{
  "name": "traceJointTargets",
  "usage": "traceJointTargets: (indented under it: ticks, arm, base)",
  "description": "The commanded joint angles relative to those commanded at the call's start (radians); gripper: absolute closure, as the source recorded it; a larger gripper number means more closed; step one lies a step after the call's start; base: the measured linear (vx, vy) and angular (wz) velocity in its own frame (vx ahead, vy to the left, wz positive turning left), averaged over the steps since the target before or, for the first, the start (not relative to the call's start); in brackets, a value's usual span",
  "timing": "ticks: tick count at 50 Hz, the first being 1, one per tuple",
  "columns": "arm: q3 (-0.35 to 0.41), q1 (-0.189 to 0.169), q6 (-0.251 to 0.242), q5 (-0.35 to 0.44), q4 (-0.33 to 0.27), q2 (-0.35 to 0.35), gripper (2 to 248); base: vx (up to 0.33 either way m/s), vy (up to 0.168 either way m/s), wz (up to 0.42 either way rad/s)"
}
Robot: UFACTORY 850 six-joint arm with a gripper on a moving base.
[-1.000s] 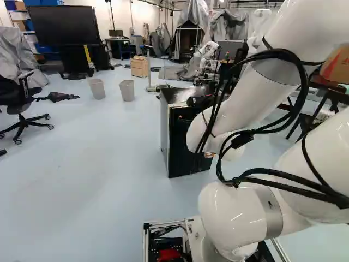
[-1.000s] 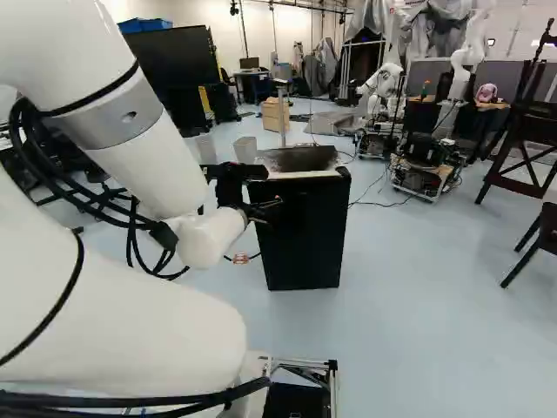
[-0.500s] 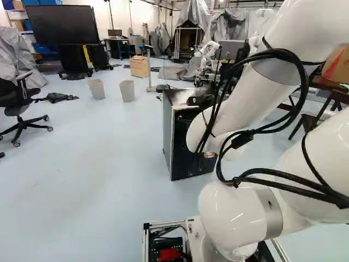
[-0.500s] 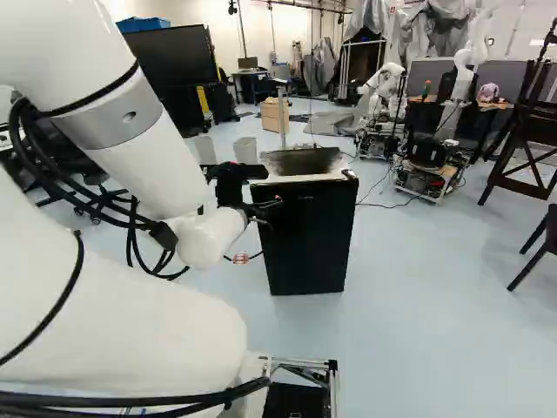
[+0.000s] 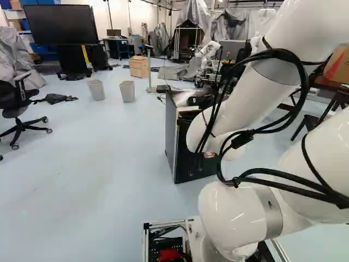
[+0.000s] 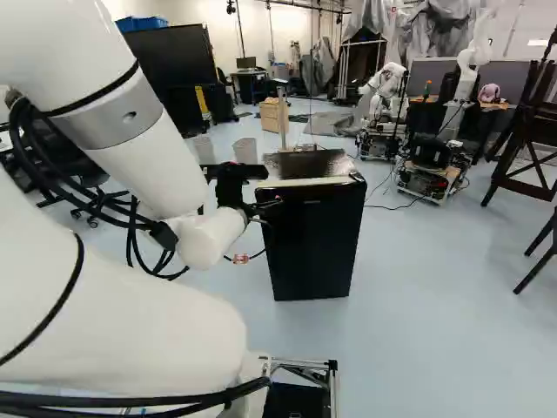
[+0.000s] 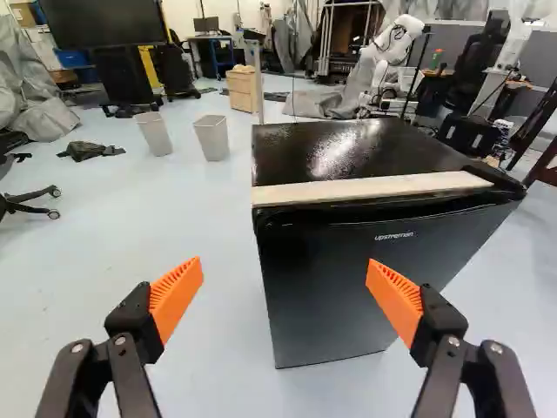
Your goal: Grab a drink from the fridge
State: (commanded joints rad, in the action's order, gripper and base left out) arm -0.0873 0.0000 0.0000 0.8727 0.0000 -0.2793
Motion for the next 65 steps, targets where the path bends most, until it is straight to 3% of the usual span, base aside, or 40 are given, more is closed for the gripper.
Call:
traceJointTargets:
  ticks: [28,65]
  arm:
    - [0.0,0.0,0.0,0.0,0.0,0.0,3]
    - [0.0,0.017,0.0,0.001,0.021,0.0,3]
  base:
    - [0.019,0.056,-0.013]
    - [0.0,0.0,0.0]
